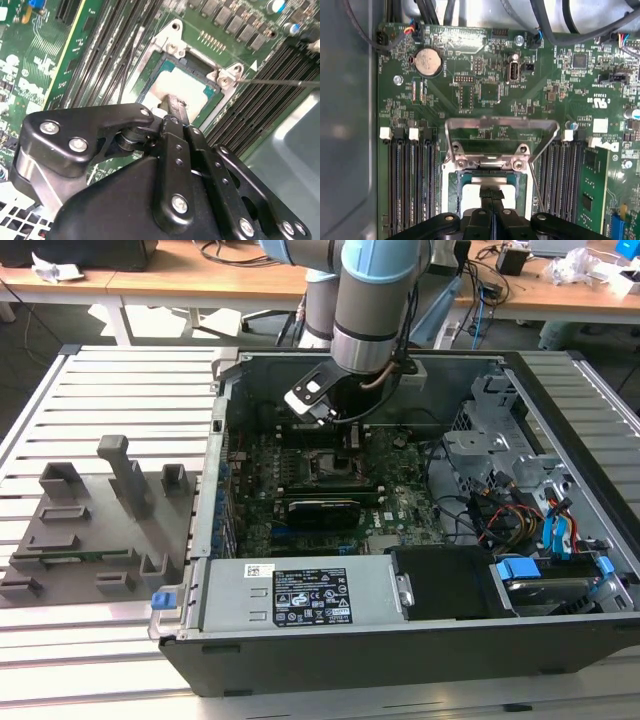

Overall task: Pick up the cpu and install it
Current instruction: 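Place the cpu into insertion slot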

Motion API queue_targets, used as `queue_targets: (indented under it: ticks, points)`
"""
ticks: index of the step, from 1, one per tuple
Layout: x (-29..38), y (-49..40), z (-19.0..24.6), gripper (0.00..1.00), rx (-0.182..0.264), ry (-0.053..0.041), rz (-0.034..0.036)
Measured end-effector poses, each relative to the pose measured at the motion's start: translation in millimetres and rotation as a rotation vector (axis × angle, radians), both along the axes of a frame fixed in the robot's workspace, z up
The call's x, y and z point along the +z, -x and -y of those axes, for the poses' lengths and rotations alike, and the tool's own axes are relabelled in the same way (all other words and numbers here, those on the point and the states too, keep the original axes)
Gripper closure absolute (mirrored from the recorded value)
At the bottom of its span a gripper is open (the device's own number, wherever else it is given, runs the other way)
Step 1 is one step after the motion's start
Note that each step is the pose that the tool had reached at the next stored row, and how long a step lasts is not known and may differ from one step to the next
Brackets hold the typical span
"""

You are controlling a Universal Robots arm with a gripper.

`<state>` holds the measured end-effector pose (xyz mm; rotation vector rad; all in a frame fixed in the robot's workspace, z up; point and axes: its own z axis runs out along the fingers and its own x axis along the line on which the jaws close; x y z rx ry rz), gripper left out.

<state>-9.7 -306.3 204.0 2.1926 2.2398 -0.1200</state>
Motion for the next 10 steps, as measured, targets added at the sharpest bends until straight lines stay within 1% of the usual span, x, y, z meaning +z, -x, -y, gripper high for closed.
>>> queue_targets:
  ticks: [1, 2, 4, 5, 6, 7, 9, 10]
  points:
    - [0.5, -1.0, -0.1, 0.89, 0.000, -0.0006, 0.0003]
    - [2.5, -1.4, -0.2, 0.89, 0.000, -0.0010, 0.0004]
    - [8.4, -1.4, 0.0, 0.89, 0.000, 0.0000, -0.0001]
    - [15.5, -1.4, 0.0, 0.89, 0.000, 0.0001, -0.0001]
    - [24.2, -1.4, 0.0, 0.89, 0.000, 0.0006, -0.0001]
    - [30.2, -1.4, 0.0, 0.89, 0.000, 0.0008, -0.0002]
    - [36.1, -1.4, 0.0, 0.89, 0.000, 0.0009, -0.0001]
    - [41.5, -1.4, 0.0, 0.89, 0.000, 0.0010, -0.0001]
